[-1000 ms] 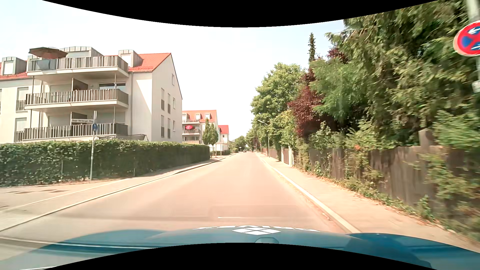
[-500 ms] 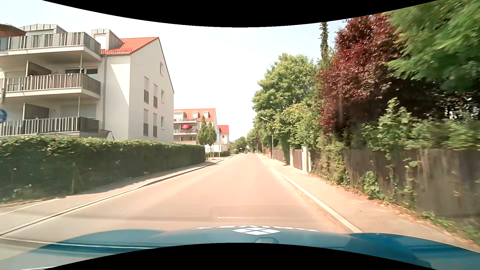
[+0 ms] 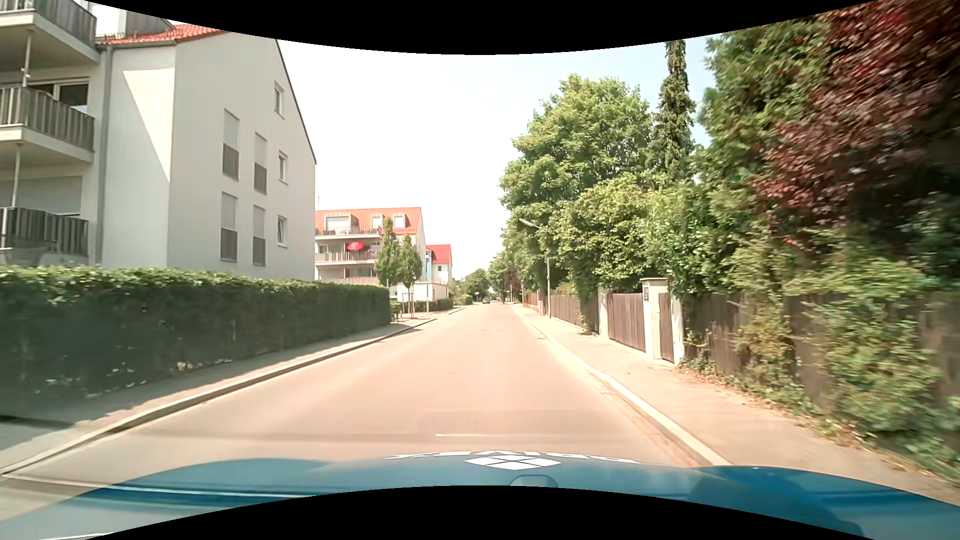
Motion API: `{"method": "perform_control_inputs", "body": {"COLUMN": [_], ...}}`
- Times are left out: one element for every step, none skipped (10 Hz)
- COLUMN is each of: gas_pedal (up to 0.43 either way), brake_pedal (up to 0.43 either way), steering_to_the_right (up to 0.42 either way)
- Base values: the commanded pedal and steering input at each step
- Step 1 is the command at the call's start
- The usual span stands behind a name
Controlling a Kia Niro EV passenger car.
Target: Follow the waypoints while adhering to traffic rules and regulations
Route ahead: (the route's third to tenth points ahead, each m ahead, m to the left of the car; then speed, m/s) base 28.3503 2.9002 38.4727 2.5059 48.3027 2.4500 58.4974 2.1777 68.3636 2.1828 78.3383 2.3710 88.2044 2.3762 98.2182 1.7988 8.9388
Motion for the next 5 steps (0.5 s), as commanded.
{"method": "perform_control_inputs", "body": {"gas_pedal": [0.059, 0.059, 0.047, 0.039, 0.028], "brake_pedal": [0.000, 0.000, 0.000, 0.000, 0.000], "steering_to_the_right": [0.009, 0.008, 0.008, 0.007, 0.007]}}
